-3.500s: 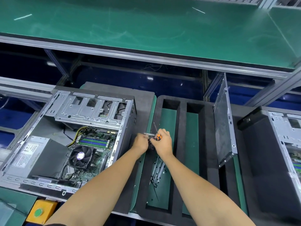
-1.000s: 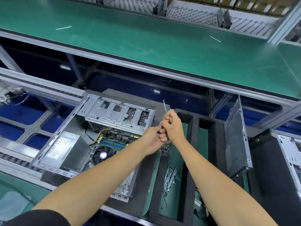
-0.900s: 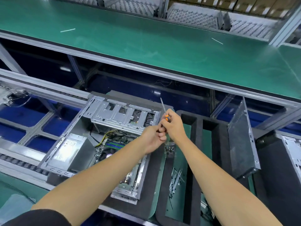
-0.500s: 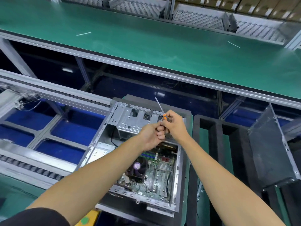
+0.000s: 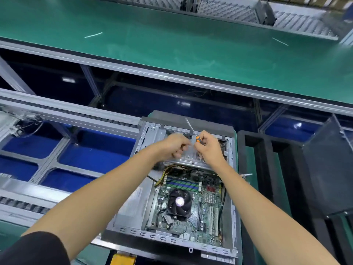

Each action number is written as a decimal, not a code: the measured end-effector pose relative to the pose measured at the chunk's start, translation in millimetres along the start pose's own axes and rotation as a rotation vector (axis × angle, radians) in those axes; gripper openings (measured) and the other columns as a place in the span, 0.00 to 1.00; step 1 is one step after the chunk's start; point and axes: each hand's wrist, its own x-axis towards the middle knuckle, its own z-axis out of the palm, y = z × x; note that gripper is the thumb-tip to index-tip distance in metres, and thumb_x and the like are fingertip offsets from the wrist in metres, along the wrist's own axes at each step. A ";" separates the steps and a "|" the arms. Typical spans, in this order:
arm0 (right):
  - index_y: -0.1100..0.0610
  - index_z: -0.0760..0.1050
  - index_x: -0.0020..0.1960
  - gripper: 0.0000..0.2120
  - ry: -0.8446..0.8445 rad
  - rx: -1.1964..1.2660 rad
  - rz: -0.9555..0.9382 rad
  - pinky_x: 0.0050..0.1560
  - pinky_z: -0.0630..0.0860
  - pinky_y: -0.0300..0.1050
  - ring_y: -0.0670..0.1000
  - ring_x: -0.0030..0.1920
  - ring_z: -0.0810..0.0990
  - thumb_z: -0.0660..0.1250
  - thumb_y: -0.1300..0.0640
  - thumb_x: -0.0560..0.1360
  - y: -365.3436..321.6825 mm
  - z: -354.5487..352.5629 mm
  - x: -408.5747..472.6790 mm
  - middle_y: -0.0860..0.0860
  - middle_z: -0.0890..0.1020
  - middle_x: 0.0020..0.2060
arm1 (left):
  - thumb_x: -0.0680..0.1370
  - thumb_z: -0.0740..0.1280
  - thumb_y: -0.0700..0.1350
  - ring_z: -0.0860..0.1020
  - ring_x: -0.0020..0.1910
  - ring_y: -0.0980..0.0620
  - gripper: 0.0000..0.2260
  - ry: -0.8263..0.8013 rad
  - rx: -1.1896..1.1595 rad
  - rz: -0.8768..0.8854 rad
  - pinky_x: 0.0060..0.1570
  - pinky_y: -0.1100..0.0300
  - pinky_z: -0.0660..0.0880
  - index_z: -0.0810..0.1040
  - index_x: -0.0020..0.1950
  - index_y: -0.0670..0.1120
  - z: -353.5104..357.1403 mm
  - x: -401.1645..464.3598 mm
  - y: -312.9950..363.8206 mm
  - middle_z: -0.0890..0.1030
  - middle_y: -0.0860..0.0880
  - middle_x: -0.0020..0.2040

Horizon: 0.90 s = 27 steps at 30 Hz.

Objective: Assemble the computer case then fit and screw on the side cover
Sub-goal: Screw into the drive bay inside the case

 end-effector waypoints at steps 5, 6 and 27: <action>0.64 0.67 0.42 0.09 0.042 0.018 0.020 0.25 0.63 0.36 0.48 0.25 0.64 0.67 0.68 0.76 1.6 1.2 -0.9 0.53 0.70 0.29 | 0.85 0.54 0.38 0.74 0.35 0.56 0.13 0.265 0.480 0.392 0.37 0.65 0.70 0.77 0.61 0.42 -26.2 11.7 -7.8 0.82 0.45 0.44; 0.64 0.66 0.42 0.10 0.052 0.023 0.024 0.25 0.63 0.36 0.48 0.25 0.64 0.67 0.67 0.76 2.0 1.5 -1.2 0.51 0.69 0.28 | 0.85 0.55 0.36 0.76 0.38 0.54 0.13 0.241 0.452 0.455 0.39 0.66 0.72 0.78 0.62 0.40 -27.2 11.9 -13.3 0.82 0.43 0.46; 0.49 0.68 0.37 0.12 0.147 0.107 0.011 0.28 0.64 0.39 0.45 0.27 0.63 0.67 0.62 0.72 9.4 0.5 0.8 0.46 0.70 0.28 | 0.82 0.64 0.36 0.65 0.75 0.54 0.23 -0.043 0.819 0.586 0.73 0.69 0.54 0.74 0.73 0.56 -35.6 29.9 -49.3 0.75 0.54 0.71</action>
